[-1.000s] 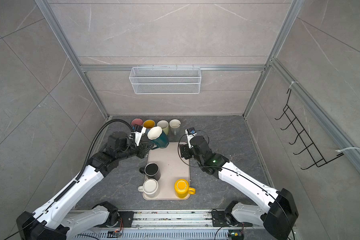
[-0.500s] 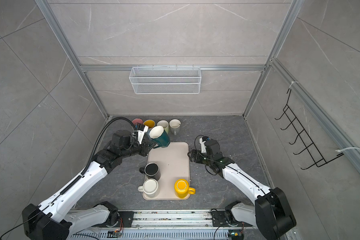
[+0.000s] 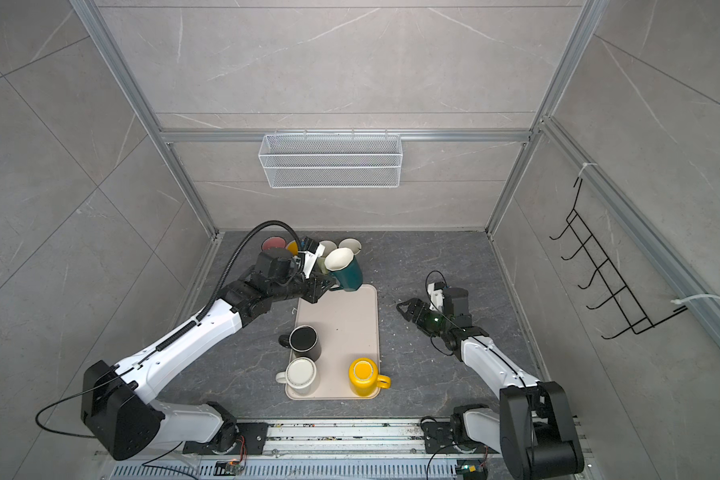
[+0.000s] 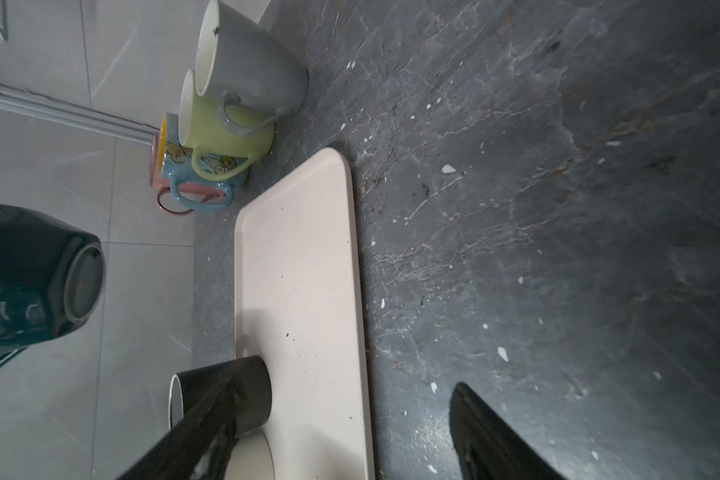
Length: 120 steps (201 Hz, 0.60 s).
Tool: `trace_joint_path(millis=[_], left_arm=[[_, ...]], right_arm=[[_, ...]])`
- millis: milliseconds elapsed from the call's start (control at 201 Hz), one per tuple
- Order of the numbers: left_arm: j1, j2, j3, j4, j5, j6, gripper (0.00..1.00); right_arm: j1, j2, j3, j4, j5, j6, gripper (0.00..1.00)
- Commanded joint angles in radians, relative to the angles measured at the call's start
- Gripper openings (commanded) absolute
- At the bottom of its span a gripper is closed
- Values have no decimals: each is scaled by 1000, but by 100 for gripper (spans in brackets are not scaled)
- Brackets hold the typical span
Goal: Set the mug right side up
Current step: 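Open the right gripper and draw it back while the left gripper holds the mug, then carry the dark green mug with the left gripper past the grey mug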
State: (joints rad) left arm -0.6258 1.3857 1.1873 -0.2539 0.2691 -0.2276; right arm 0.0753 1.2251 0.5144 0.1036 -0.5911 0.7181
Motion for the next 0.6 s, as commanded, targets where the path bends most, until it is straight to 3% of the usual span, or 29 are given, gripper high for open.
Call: trace_joint_path(millis=[0,229,593], left_arm=[[-15,39,88,180,10,-3,0],[-39,209,204,198,-14,-20,0],[-98,465,398,176,-141,19,0]], right_arm=[[-54,9,-22,81,-92,42,82],[-135,-21,-34,37,-125,11,82],[-179,-88,-39,-37,-116,-42,82]])
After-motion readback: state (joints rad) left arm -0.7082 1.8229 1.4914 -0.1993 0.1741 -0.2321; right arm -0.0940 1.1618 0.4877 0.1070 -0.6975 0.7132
